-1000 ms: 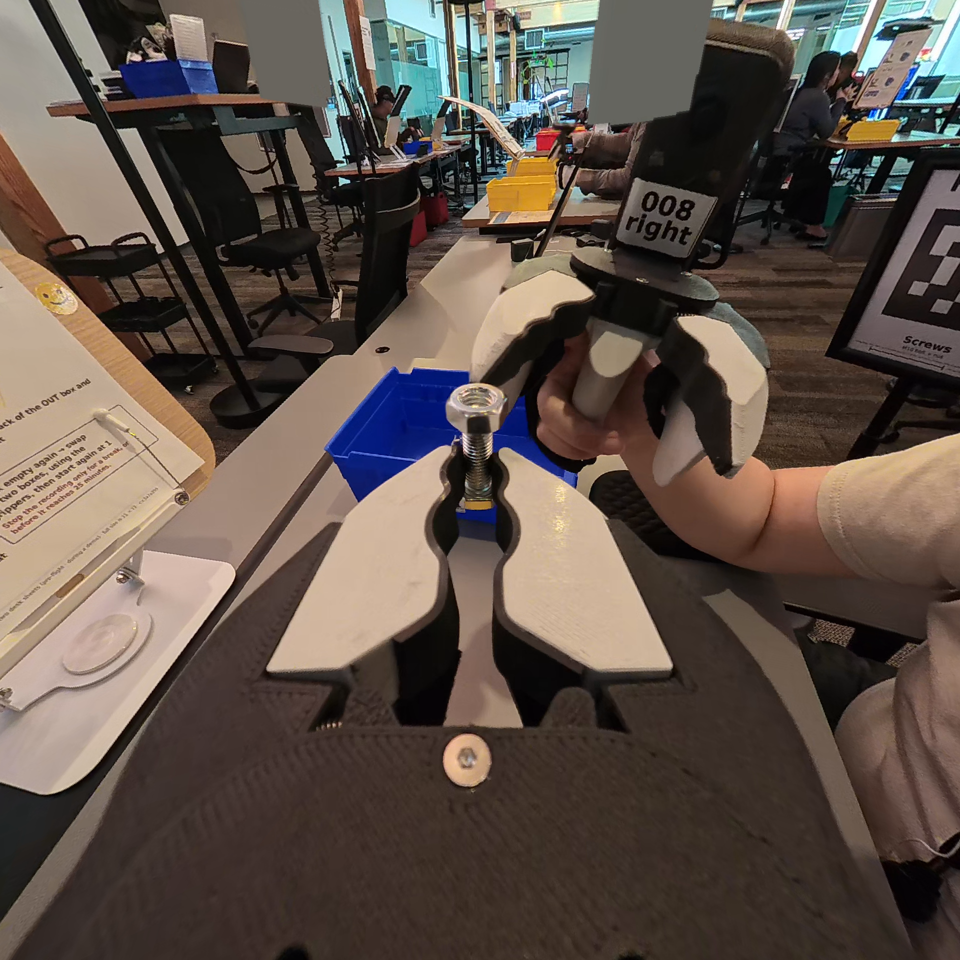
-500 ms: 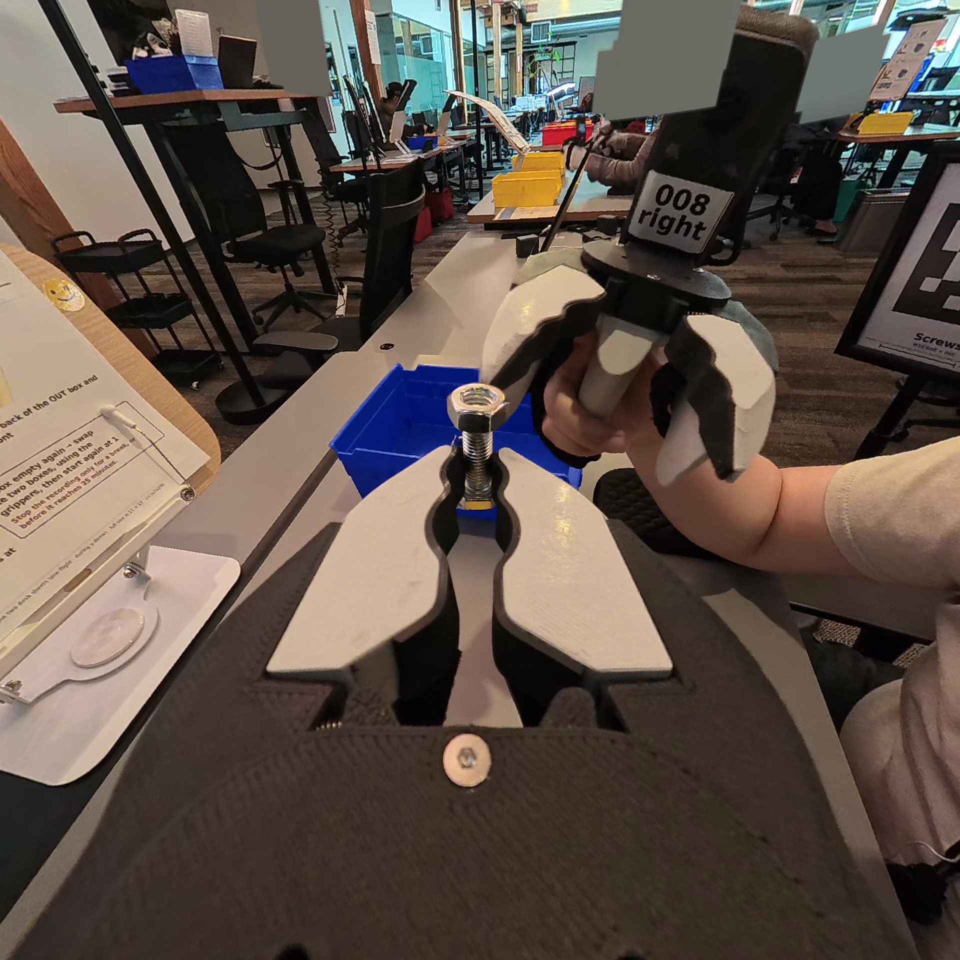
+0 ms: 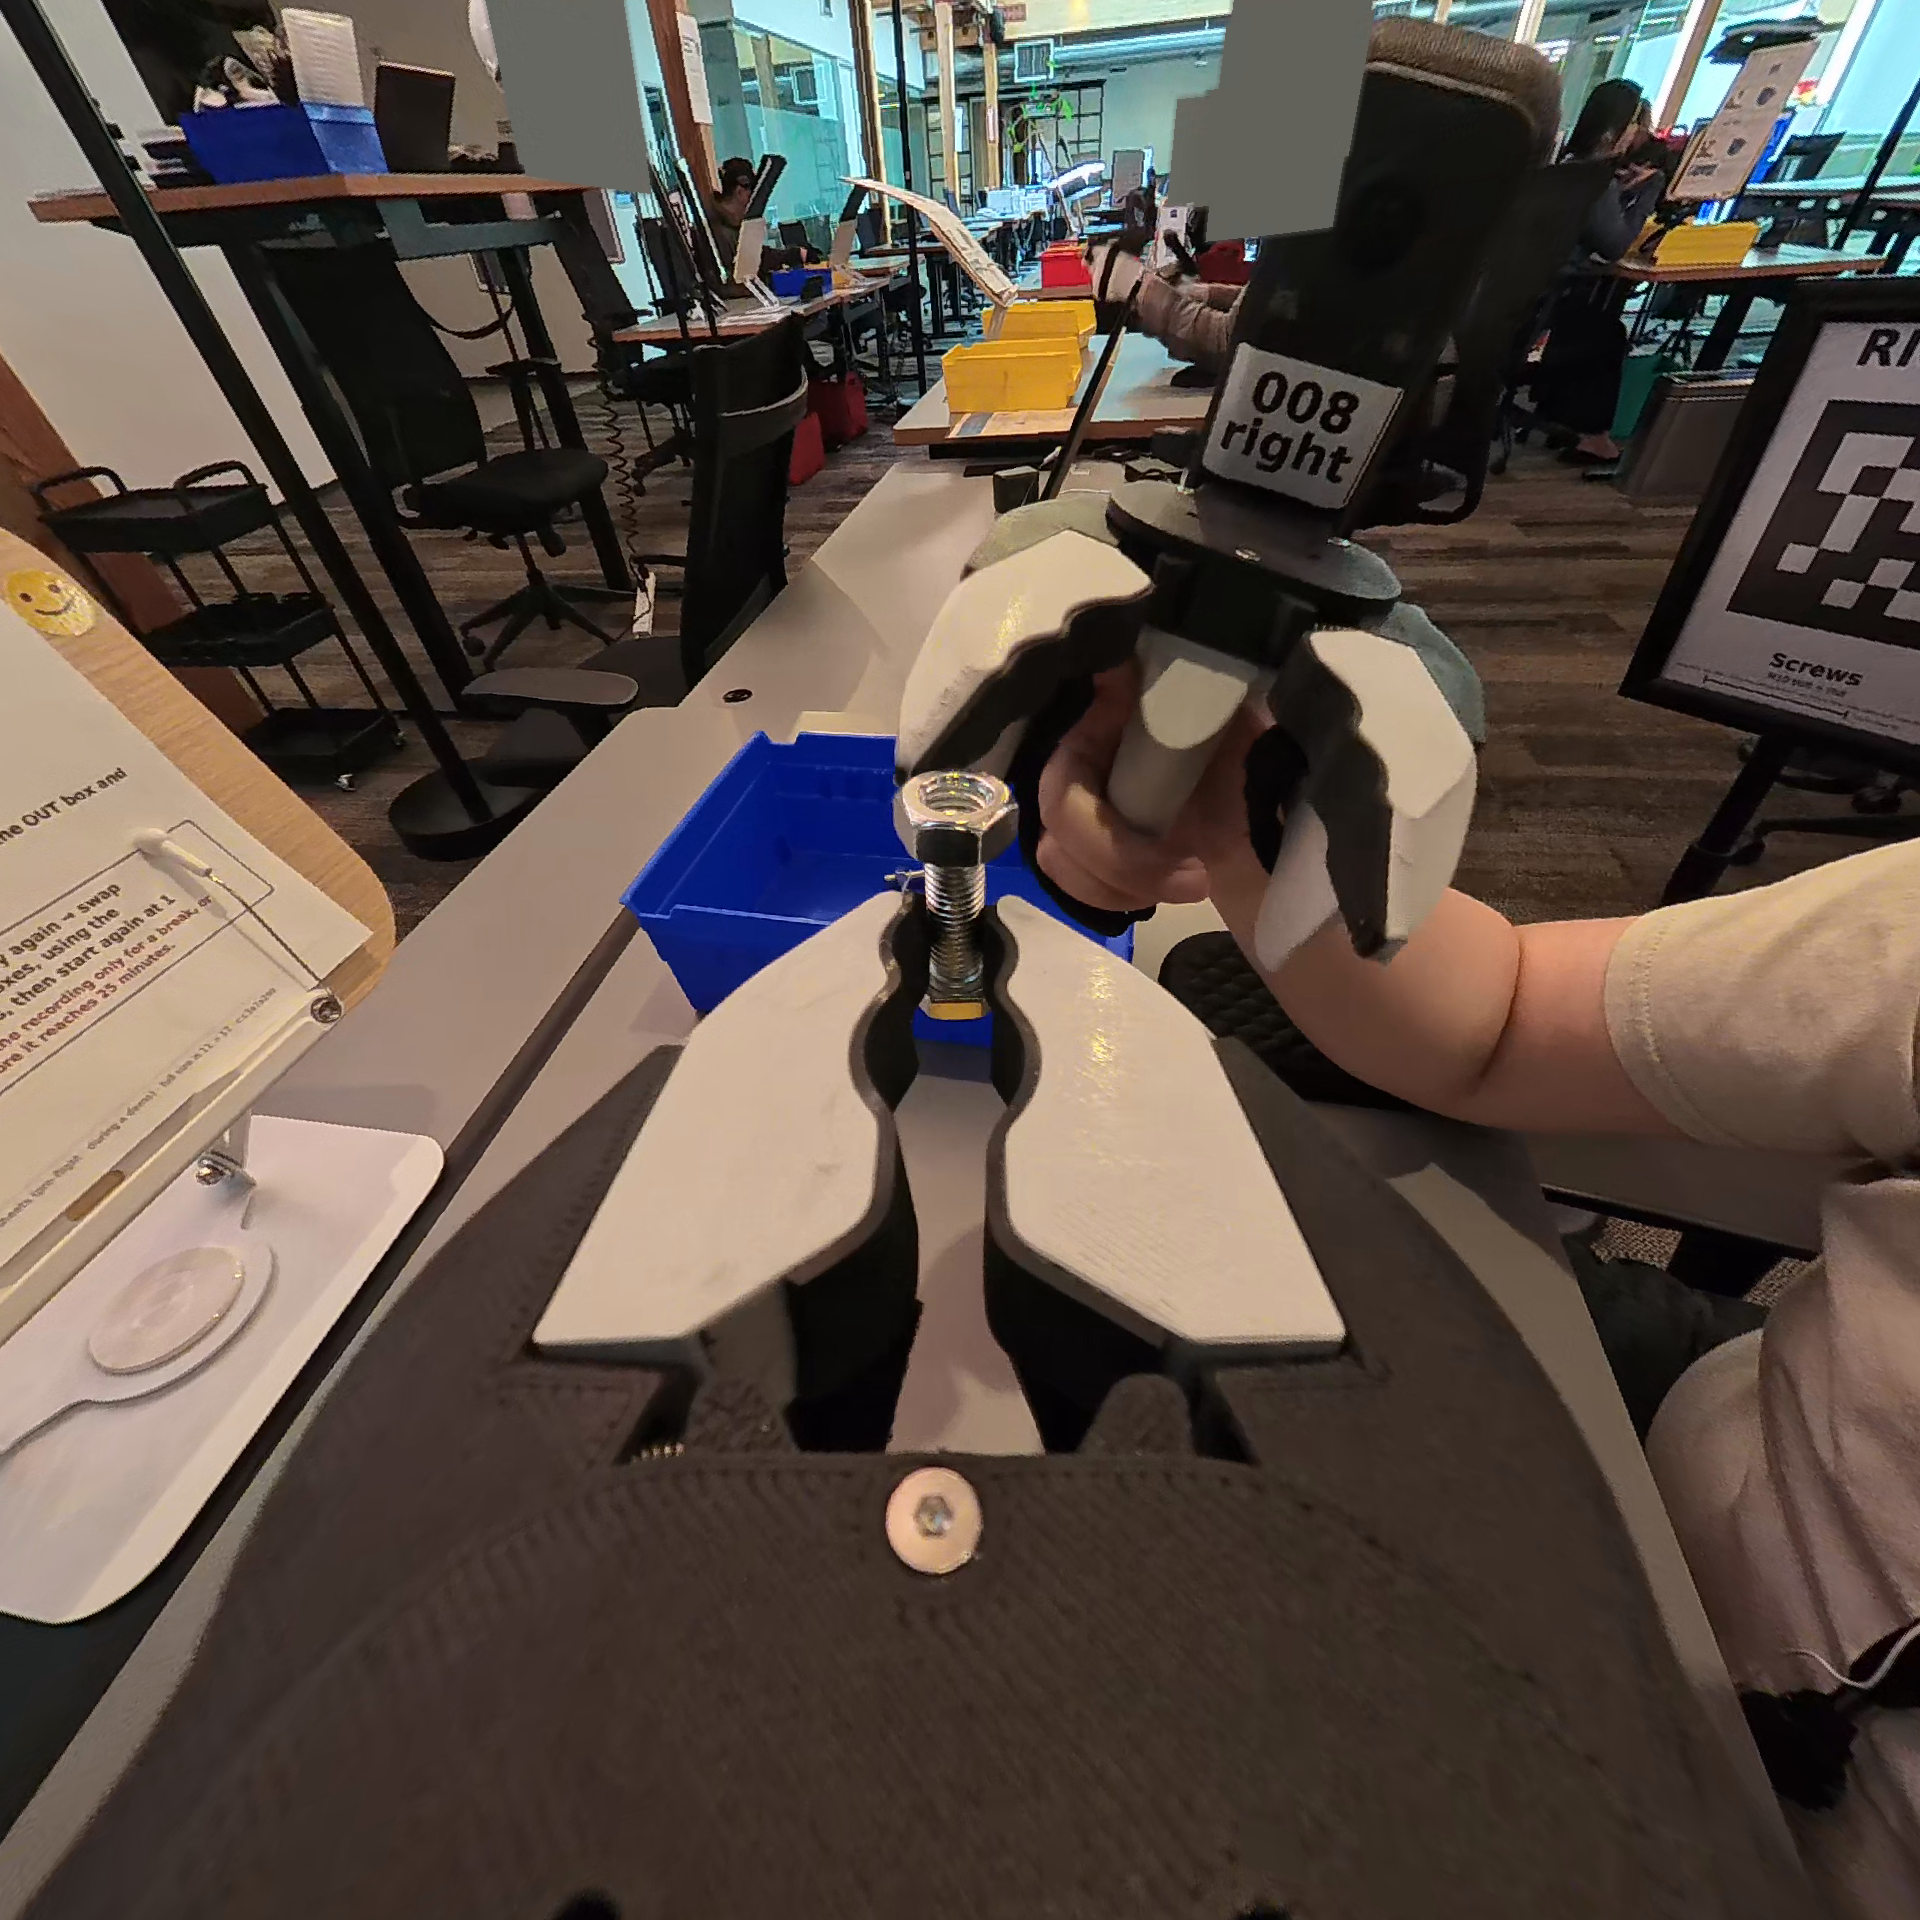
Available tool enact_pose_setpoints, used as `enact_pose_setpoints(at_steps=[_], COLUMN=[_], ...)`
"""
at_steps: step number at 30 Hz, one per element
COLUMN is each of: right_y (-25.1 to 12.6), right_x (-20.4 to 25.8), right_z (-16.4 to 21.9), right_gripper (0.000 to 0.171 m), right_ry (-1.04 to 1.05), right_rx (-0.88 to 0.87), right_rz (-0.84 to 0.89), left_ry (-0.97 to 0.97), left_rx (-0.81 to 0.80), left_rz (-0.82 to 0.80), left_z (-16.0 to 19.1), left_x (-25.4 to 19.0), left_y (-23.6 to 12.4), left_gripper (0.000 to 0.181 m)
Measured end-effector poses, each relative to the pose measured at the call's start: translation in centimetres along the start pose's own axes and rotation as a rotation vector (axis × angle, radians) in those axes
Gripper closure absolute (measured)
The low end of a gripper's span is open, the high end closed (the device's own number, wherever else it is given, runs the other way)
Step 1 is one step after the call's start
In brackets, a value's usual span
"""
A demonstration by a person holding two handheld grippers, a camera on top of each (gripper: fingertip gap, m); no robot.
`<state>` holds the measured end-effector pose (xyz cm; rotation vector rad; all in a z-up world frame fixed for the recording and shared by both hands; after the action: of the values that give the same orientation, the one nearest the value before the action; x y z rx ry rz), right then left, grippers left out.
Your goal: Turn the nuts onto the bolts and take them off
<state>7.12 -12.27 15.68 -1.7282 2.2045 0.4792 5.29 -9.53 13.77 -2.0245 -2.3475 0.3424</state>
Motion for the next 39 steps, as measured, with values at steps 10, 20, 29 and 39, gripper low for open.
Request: enact_pose_setpoints(at_steps=[10,20,29,39], right_y=[-0.7,-1.3,-1.8,-1.7], right_x=[-0.3,-0.7,-0.4,0.0], right_z=[-0.4,0.1,-0.1,0.4], right_gripper=[0.105,0.127,0.144,0.153], right_ry=[-0.002,-0.012,0.071,0.071], right_rx=[0.007,-0.02,-0.08,-0.029], right_rz=[0.016,-0.011,-0.103,-0.132], left_ry=[-0.009,-0.007,0.001,0.02], left_rx=[-0.014,0.035,0.075,0.09], left_rz=[-0.005,0.143,0.201,0.192], left_z=[-0.2,0.4,1.0,1.2], left_x=[0.1,-2.0,-3.0,-3.1], left_y=[-0.3,0.4,0.9,1.0], left_gripper=[0.172,0.172,0.172,0.172])
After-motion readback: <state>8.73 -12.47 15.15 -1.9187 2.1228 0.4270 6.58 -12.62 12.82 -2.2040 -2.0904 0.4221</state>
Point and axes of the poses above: each gripper's, where its closed fingertips meet, y out along the fingers, z out of its underside, x = y × z across the jaws, the point moved 2 cm from there along -y, back along the fingers, and after that the axes turned 11 degrees about -y, right-handed, at the moved point
